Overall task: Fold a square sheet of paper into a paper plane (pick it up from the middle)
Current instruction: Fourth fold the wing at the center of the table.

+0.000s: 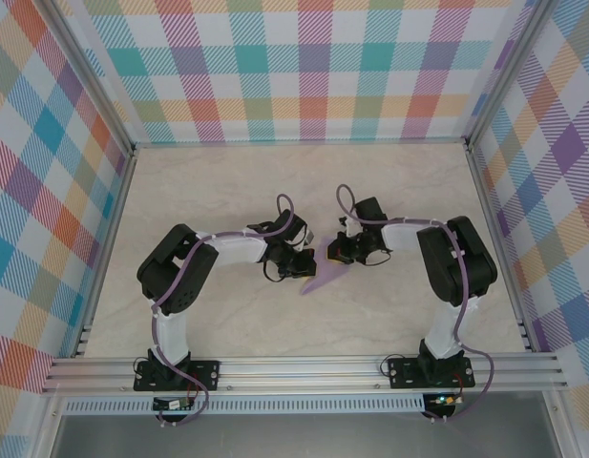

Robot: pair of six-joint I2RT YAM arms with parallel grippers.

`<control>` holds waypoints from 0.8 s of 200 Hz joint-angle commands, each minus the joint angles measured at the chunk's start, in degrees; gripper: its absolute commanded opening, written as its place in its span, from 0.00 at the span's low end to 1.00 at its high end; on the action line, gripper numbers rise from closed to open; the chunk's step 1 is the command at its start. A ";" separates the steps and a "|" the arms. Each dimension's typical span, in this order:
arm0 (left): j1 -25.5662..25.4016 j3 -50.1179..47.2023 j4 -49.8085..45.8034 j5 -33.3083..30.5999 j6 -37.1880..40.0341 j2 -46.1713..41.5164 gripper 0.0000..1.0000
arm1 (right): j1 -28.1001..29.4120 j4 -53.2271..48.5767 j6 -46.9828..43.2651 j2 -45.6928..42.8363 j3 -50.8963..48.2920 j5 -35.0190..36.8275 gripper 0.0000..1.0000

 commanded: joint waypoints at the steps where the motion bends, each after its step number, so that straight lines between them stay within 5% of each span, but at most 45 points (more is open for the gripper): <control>1: -1.06 -5.52 -13.03 -8.25 1.36 5.65 0.00 | -5.53 -1.27 0.83 1.97 1.61 9.94 0.00; 60: -1.12 -5.16 -12.68 -7.70 1.77 5.52 0.00 | -10.79 -7.15 4.77 1.37 7.99 13.43 0.00; 87: -1.15 -4.74 -11.67 -7.19 2.42 5.15 0.00 | -10.52 -6.66 4.52 -4.41 7.10 8.98 0.00; 120: -1.15 -3.85 -10.83 -6.80 2.62 4.87 0.00 | -5.35 -4.73 6.03 -10.67 2.45 4.55 0.00; 160: -1.13 -3.63 -10.04 -6.60 2.51 4.33 0.00 | 2.93 -1.51 9.77 -8.15 -0.26 1.95 0.00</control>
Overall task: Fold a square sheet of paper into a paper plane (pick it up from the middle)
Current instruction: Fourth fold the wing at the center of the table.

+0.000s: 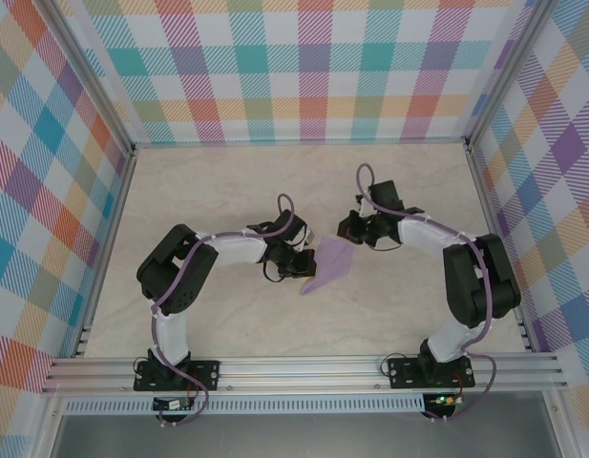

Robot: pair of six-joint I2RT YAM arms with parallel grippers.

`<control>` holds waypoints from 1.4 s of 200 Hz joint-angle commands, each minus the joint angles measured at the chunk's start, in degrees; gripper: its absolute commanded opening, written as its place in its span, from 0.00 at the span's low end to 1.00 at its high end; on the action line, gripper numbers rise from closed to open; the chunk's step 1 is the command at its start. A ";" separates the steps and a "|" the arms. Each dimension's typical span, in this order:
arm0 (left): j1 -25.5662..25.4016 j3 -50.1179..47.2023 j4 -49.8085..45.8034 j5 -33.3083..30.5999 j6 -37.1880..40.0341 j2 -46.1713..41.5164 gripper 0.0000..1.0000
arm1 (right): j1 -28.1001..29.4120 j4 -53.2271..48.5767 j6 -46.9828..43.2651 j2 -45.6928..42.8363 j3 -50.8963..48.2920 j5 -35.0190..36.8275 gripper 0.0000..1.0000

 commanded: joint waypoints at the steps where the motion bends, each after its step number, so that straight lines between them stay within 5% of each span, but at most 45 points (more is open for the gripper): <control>1: -1.12 -3.63 -10.36 -6.61 1.08 4.55 0.00 | 3.54 1.62 2.98 2.51 -2.36 -3.49 0.00; 45: -1.13 -3.48 -9.60 -5.92 0.71 4.03 0.00 | 5.61 5.64 4.81 8.35 -3.54 -5.73 0.00; 106: -1.13 -0.69 -7.65 -2.37 -0.03 -1.34 0.00 | 5.63 1.88 3.32 11.45 -4.44 -0.09 0.00; 174: -1.21 -3.16 3.30 2.96 -10.57 -10.43 0.09 | 5.61 -0.91 3.14 12.66 -4.87 3.18 0.00; 280: -3.28 -5.17 3.74 4.04 -15.87 -5.84 0.10 | 5.61 -2.23 3.22 14.05 -4.79 3.81 0.00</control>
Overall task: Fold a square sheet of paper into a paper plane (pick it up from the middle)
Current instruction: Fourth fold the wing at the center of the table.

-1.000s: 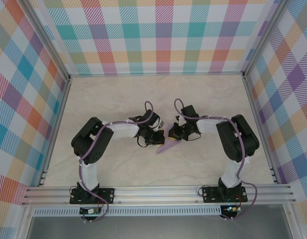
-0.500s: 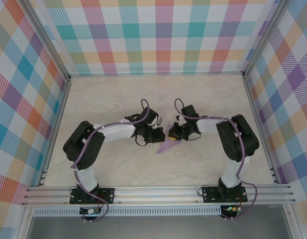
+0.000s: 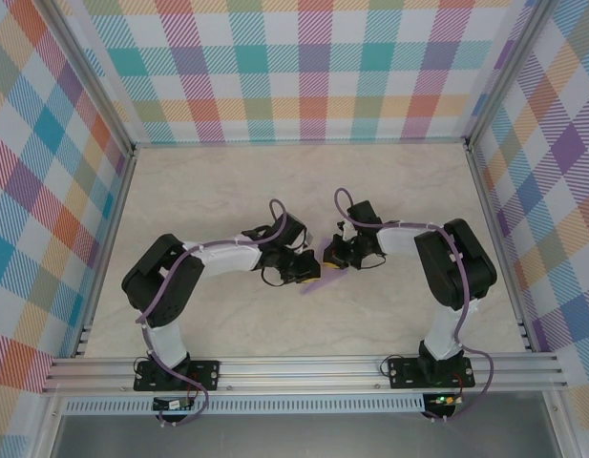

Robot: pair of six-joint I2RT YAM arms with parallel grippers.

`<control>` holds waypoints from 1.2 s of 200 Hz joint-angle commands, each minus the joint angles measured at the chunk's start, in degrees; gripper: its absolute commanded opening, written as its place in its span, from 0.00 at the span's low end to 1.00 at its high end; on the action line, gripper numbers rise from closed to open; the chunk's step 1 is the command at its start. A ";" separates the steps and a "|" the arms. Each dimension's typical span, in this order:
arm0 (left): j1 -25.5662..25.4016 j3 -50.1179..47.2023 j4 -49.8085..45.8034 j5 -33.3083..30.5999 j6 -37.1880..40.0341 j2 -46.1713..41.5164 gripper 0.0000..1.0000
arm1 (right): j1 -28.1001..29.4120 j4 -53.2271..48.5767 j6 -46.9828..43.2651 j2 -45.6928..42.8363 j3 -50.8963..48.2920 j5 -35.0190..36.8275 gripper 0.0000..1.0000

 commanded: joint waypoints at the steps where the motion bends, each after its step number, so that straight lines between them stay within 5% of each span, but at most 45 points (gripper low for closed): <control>1: -0.77 -1.22 0.49 0.97 -1.62 0.91 0.11 | 0.34 -5.42 -0.56 4.48 -1.67 7.34 0.00; 240: -0.73 -10.10 4.00 -0.78 -4.64 1.16 0.11 | 0.35 -7.48 -0.76 6.59 -1.03 8.54 0.00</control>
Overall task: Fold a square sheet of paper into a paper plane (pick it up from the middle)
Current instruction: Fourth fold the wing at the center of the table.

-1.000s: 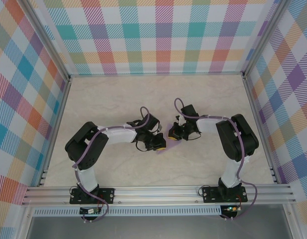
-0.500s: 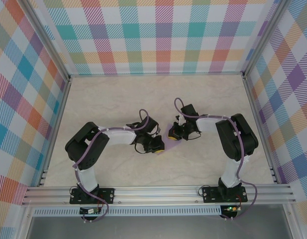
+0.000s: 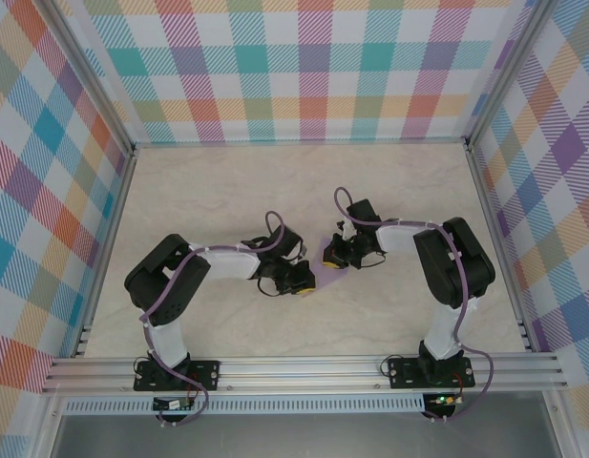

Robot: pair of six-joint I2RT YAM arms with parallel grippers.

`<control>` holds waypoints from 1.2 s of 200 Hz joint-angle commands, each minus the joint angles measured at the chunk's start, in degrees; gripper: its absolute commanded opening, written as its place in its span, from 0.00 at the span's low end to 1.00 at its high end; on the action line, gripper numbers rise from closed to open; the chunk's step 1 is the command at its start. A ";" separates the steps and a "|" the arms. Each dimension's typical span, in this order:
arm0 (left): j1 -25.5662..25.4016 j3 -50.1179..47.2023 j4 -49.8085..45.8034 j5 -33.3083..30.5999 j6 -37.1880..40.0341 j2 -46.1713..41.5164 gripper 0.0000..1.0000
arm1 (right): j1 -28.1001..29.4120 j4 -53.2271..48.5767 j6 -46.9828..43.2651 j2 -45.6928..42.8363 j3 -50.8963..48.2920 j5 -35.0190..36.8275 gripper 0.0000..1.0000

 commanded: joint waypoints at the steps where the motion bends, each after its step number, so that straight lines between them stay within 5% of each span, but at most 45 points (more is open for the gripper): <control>1: -0.61 -3.72 -1.37 -0.55 -1.83 0.43 0.11 | 0.48 -5.58 -0.70 5.74 -2.39 9.02 0.00; 134: -0.55 -17.63 4.27 -1.23 -4.58 -7.50 0.04 | 0.50 -9.73 0.08 8.27 -0.70 12.41 0.00; 194: -0.44 -11.68 7.93 -3.79 -2.73 -15.63 0.04 | 0.48 -9.61 -0.11 7.98 -0.65 12.01 0.00; 240: -0.41 -7.32 8.55 -4.52 -2.89 -9.40 0.00 | 0.48 -9.29 -0.19 7.89 -0.71 11.66 0.00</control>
